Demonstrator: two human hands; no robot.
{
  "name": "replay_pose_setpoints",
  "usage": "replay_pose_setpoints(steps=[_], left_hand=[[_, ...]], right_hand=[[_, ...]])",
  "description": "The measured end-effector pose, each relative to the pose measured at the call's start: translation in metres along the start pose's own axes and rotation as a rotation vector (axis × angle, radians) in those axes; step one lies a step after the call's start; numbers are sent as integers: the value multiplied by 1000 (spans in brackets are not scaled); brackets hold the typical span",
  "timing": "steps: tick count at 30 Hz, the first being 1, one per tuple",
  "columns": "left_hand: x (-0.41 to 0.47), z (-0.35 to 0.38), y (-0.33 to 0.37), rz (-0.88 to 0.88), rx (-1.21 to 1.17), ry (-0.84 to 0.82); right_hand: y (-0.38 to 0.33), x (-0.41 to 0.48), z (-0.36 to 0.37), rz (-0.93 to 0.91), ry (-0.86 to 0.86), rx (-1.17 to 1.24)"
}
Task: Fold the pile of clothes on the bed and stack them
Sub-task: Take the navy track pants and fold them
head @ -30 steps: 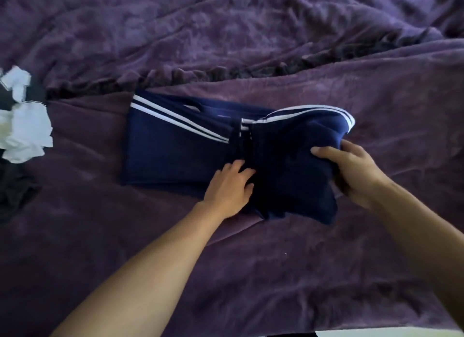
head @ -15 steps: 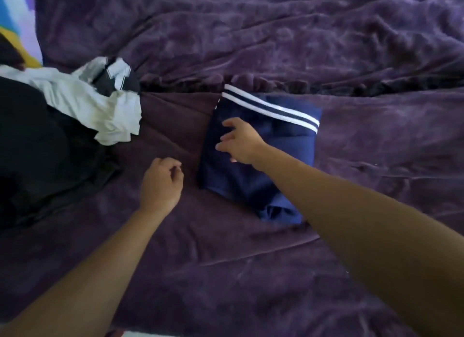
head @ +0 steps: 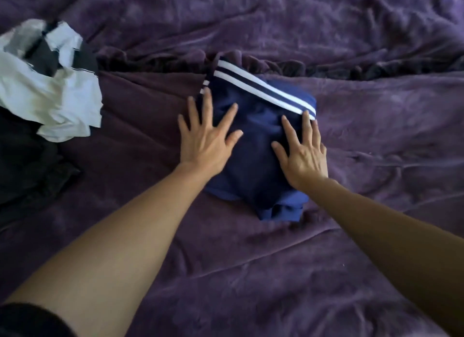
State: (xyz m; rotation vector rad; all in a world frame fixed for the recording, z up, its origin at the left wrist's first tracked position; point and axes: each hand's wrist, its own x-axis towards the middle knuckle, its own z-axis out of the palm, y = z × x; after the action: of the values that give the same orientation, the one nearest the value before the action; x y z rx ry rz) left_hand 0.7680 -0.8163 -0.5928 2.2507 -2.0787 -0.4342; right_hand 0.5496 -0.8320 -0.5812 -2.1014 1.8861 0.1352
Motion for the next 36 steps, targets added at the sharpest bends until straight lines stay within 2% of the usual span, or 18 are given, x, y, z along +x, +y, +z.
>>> replay_pose_setpoints(steps=[3, 6, 10, 13, 17, 24, 36], left_hand=[[11, 15, -20, -32, 68, -24], [12, 14, -11, -74, 80, -10], [12, -6, 14, -171, -134, 37], [-2, -23, 30, -174, -194, 52], [-43, -47, 70, -137, -180, 32], [-129, -70, 194, -90, -198, -115], [-242, -92, 479, 81, -407, -66]], right_hand=[[6, 9, 21, 35, -2, 33], [6, 7, 29, 149, 5, 144], [-5, -7, 24, 317, 44, 356], [-4, -26, 7, 316, 44, 464], [32, -72, -24, 274, -2, 459], [140, -186, -75, 344, -39, 427], [387, -356, -186, 415, 123, 448]])
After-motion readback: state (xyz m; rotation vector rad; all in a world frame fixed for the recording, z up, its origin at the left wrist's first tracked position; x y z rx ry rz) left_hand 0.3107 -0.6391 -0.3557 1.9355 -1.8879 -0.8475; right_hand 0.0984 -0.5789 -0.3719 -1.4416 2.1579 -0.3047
